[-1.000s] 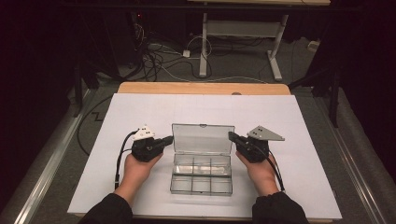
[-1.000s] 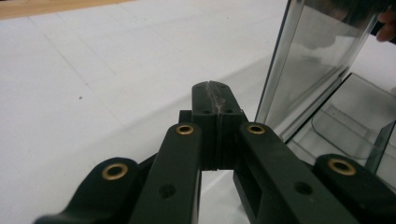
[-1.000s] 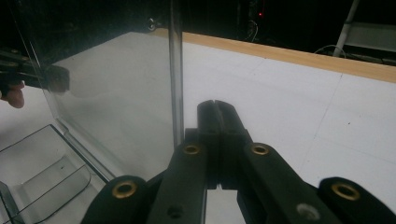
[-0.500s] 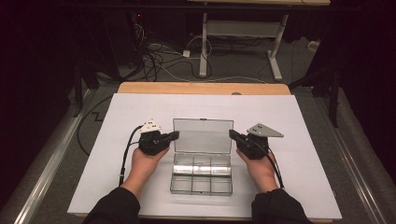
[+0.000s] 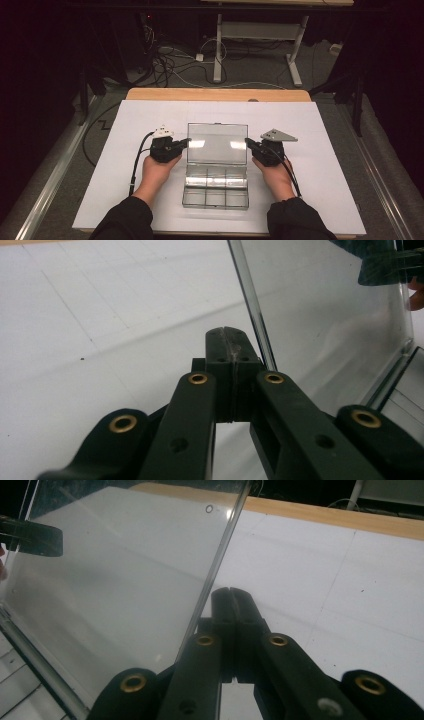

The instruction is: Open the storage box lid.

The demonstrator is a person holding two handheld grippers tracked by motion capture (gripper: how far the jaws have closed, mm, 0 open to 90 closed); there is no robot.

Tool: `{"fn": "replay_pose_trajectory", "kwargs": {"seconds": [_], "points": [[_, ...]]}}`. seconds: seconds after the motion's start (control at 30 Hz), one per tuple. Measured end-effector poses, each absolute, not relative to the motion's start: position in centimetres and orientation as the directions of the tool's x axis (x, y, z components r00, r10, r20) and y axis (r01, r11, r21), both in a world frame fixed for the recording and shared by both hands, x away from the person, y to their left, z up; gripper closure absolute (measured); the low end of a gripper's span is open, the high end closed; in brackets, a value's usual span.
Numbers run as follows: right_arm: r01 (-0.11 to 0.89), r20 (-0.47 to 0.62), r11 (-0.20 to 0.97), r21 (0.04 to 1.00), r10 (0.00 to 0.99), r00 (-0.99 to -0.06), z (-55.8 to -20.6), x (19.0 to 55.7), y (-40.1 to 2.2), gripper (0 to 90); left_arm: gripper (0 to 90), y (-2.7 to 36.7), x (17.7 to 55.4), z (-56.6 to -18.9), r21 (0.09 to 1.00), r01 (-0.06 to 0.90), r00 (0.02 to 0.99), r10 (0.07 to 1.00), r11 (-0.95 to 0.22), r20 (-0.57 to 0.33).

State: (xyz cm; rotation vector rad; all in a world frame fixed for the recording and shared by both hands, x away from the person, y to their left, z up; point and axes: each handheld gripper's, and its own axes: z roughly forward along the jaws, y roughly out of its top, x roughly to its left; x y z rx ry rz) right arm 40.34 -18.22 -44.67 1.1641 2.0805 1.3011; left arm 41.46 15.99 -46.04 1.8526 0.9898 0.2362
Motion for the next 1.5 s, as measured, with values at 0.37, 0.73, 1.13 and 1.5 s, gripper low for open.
{"fn": "replay_pose_trajectory", "kwargs": {"seconds": [0.37,0.73,1.13,1.5], "points": [[0.509,0.081,0.249,0.824,0.838,-0.539,-46.0,41.4,-17.8,90.0,87.5,15.6,42.1,-47.2,0.795,0.572,0.623,0.738,-0.203,-0.260],[0.557,0.073,0.278,0.782,0.848,-0.525,-46.5,41.5,-17.3,90.0,87.5,15.0,42.3,-48.0,0.760,0.607,0.604,0.756,-0.233,-0.251],[0.606,0.065,0.313,0.731,0.853,-0.519,-47.0,41.5,-17.1,90.0,87.5,15.0,42.3,-48.2,0.723,0.639,0.588,0.773,-0.262,-0.240],[0.607,0.063,0.316,0.729,0.852,-0.520,-46.6,41.0,-17.9,90.0,87.5,16.1,41.3,-47.7,0.710,0.646,0.595,0.768,-0.281,-0.237]]}}
